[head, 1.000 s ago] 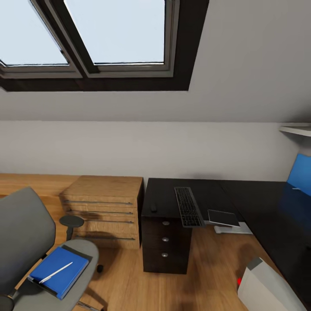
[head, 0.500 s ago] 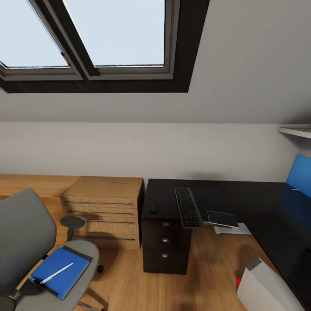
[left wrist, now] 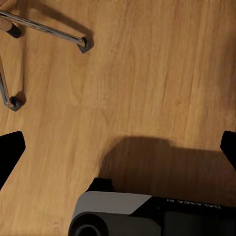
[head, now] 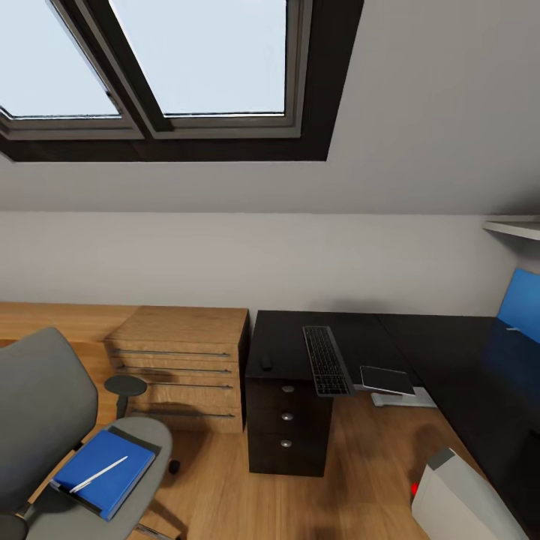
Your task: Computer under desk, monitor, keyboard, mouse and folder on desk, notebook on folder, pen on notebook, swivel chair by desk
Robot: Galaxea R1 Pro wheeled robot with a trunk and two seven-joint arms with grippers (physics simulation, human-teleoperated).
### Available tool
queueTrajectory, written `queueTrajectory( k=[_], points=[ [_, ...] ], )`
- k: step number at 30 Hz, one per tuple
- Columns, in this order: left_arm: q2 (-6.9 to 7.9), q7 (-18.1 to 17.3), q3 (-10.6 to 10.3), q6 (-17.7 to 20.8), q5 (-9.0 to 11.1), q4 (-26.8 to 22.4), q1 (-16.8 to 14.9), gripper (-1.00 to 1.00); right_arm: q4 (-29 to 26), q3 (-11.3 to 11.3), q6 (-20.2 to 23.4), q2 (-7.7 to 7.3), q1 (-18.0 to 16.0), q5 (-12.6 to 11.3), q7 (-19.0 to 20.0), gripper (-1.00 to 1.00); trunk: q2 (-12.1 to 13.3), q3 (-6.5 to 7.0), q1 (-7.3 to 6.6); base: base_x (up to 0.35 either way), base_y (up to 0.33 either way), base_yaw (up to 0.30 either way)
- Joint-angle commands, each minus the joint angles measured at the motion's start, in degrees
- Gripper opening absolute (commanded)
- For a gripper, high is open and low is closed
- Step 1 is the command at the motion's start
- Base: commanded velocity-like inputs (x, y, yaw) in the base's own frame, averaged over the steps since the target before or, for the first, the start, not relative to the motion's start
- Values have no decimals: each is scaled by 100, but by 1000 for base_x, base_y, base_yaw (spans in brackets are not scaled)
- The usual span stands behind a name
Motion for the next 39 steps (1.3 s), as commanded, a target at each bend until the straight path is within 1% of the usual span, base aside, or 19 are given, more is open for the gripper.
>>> queueTrajectory(
  k=[1, 6, 12, 23, 28, 39],
  points=[
    [2, 25, -46, -34, 61, -5, -7, 100, 12, 49, -20, 2, -8, -17, -31, 100, -9, -10, 2, -14, -13, 0],
    [4, 25, -46, -35, 60, -6, -8, 100, 12, 49, -20, 2, -8, -17, -31, 100, -9, -10, 2, -103, -92, 0],
    [5, 25, -46, -31, 61, -4, -10, 100, 12, 49, -20, 2, -7, -18, -31, 100, -9, -10, 2, -202, -178, 0],
    [5, 25, -39, -27, 66, -4, -13, 100, 12, 49, -20, 2, -7, -19, -31, 100, -9, -10, 2, -293, -102, 0],
    [5, 25, -44, -37, 62, -6, -12, 100, 12, 49, -20, 2, -9, -17, -31, 100, -9, -10, 2, -173, -254, 0],
    [5, 25, -38, -37, 63, -3, -8, 100, 12, 49, -20, 2, -8, -17, -31, 100, -9, -10, 2, -28, -311, 0]
  ],
)
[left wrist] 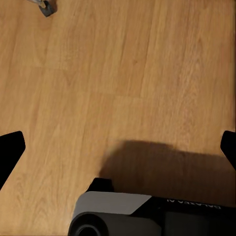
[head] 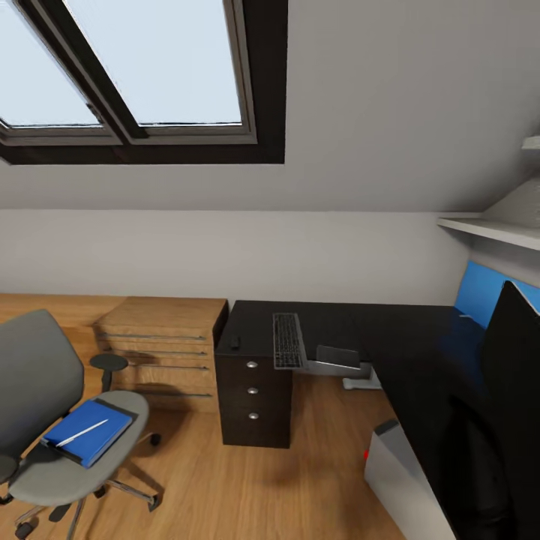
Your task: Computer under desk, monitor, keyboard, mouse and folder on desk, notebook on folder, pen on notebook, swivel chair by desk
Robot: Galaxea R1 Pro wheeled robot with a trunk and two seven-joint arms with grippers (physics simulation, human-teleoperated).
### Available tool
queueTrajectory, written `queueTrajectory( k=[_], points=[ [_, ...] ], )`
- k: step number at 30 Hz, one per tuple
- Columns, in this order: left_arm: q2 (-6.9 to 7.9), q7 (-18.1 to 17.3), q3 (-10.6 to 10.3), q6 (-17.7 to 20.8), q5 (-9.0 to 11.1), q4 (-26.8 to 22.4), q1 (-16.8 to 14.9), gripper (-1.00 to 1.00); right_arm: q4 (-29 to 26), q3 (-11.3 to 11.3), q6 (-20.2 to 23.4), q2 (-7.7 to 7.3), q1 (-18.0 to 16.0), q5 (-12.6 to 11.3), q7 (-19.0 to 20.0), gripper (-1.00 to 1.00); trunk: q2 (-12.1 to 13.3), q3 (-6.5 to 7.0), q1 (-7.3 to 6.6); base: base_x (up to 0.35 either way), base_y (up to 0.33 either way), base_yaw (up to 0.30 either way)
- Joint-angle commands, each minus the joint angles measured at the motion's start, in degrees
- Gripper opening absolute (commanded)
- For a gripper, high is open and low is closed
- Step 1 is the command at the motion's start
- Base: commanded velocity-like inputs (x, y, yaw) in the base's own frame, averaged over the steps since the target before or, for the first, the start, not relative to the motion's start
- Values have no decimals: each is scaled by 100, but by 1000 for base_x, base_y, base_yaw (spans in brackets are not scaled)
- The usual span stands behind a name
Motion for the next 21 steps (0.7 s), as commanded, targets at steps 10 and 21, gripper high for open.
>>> queueTrajectory(
  k=[10, 21],
  points=[
    [1, 26, -37, -33, 66, 0, -8, 100, 12, 49, -18, 2, -7, -17, -30, 100, -9, -10, 1, -205, -112, 0],
    [1, 26, -36, -33, 67, -1, -9, 100, 12, 49, -18, 2, -6, -19, -31, 100, -9, -10, 1, -328, -9, 0]
  ],
)
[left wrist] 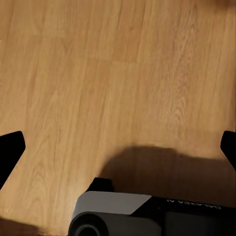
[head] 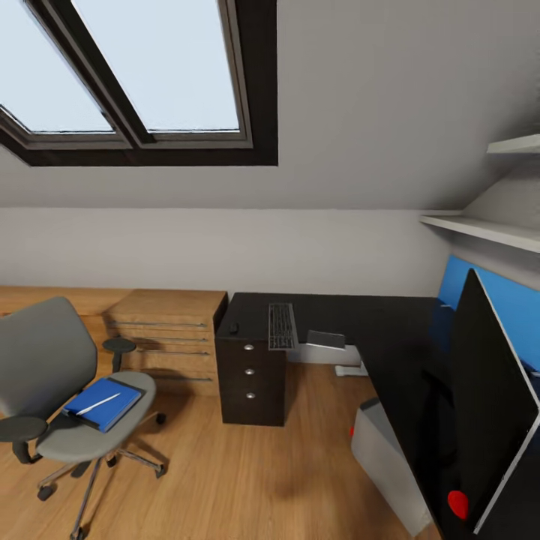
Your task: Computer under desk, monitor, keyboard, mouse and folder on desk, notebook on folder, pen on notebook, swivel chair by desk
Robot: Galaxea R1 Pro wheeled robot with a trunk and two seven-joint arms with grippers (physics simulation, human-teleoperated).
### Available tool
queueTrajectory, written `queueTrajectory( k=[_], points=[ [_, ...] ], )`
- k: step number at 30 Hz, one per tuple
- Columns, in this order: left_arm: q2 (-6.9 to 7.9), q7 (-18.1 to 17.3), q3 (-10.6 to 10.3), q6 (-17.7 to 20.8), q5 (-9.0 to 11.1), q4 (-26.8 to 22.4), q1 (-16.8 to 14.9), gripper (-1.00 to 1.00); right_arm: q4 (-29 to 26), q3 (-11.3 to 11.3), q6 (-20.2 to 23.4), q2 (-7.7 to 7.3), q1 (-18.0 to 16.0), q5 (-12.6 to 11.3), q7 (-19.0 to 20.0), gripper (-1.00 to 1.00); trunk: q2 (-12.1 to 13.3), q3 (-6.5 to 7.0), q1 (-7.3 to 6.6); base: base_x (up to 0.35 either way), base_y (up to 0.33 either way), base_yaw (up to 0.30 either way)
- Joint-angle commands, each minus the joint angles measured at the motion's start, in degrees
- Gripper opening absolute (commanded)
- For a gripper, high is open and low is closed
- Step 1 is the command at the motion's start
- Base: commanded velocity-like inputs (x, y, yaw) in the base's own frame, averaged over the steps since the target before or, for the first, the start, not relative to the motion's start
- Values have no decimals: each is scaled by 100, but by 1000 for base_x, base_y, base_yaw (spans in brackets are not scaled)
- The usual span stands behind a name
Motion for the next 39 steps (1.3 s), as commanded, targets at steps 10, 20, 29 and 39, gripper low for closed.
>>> queueTrajectory(
  k=[10, 20, 29, 39],
  points=[
    [2, 26, -45, -34, 61, -3, -3, 100, 12, 49, -21, 3, -8, -20, -30, 100, -9, -10, -2, -338, 0, 0],
    [2, 26, -42, -34, 61, -4, -5, 100, 12, 49, -21, 3, -8, -22, -30, 100, -9, -10, -2, -338, 0, 0],
    [2, 26, -38, -34, 61, -5, -6, 100, 12, 49, -21, 3, -8, -24, -30, 100, -9, -10, -2, -300, -28, 0],
    [4, 26, -39, -34, 61, -5, -5, 100, 12, 49, -21, 3, -8, -22, -30, 100, -9, -10, -2, -66, -45, 0]
  ],
)
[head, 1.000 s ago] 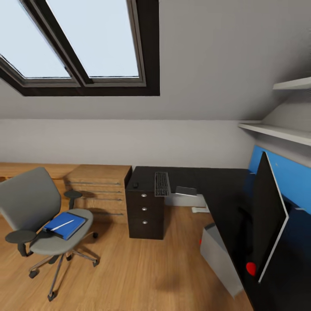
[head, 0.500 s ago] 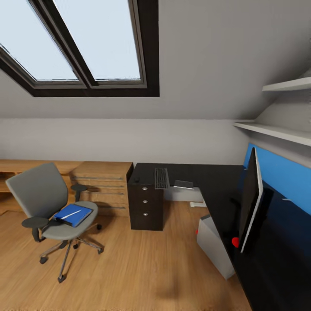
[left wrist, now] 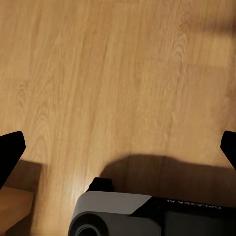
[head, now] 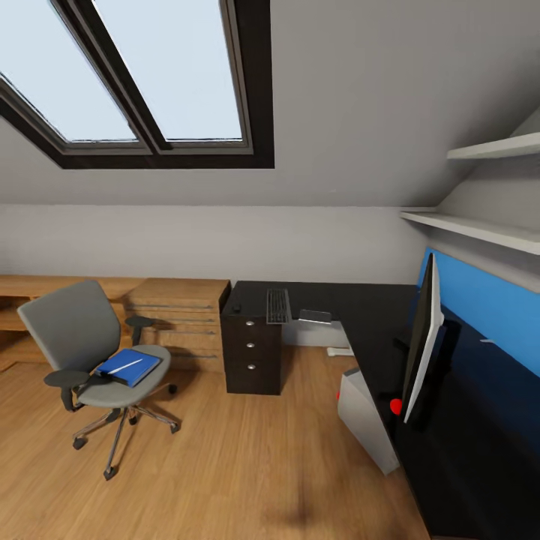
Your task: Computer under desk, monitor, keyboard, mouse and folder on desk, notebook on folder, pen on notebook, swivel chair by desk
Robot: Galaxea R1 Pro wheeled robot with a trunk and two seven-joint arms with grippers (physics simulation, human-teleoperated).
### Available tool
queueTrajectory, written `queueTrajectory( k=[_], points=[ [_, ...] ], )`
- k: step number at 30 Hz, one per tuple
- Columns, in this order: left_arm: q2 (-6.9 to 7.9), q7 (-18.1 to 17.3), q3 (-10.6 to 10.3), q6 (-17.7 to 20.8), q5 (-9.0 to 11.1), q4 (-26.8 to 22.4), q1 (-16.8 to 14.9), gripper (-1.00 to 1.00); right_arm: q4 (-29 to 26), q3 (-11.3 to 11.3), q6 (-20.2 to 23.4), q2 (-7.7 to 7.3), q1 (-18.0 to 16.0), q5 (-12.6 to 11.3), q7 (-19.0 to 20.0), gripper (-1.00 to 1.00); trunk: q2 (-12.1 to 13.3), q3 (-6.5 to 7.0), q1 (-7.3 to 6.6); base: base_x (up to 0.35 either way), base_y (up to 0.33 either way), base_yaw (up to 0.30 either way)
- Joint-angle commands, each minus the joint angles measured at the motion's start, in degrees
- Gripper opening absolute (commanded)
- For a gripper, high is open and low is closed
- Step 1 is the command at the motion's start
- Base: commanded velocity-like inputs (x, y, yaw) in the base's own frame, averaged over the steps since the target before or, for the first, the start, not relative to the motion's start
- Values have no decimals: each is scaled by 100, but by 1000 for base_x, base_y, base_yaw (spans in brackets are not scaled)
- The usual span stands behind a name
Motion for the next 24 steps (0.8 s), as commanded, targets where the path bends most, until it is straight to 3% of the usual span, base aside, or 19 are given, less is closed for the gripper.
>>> queueTrajectory(
  k=[1, 20, 24],
  points=[
    [3, 25, -46, -34, 61, -4, -8, 100, 12, 49, -20, 2, -8, -17, -31, 100, -9, -10, 2, -4, -3, 0],
    [-1, 25, -58, -36, 52, -6, -6, 100, 12, 49, -20, 2, -8, -16, -31, 100, -9, -10, 2, 0, 0, 0],
    [-1, 25, -55, -36, 49, -6, -8, 100, 12, 49, -20, 2, -8, -15, -31, 100, 152, 62, -86, 0, 0, 0]
  ],
)
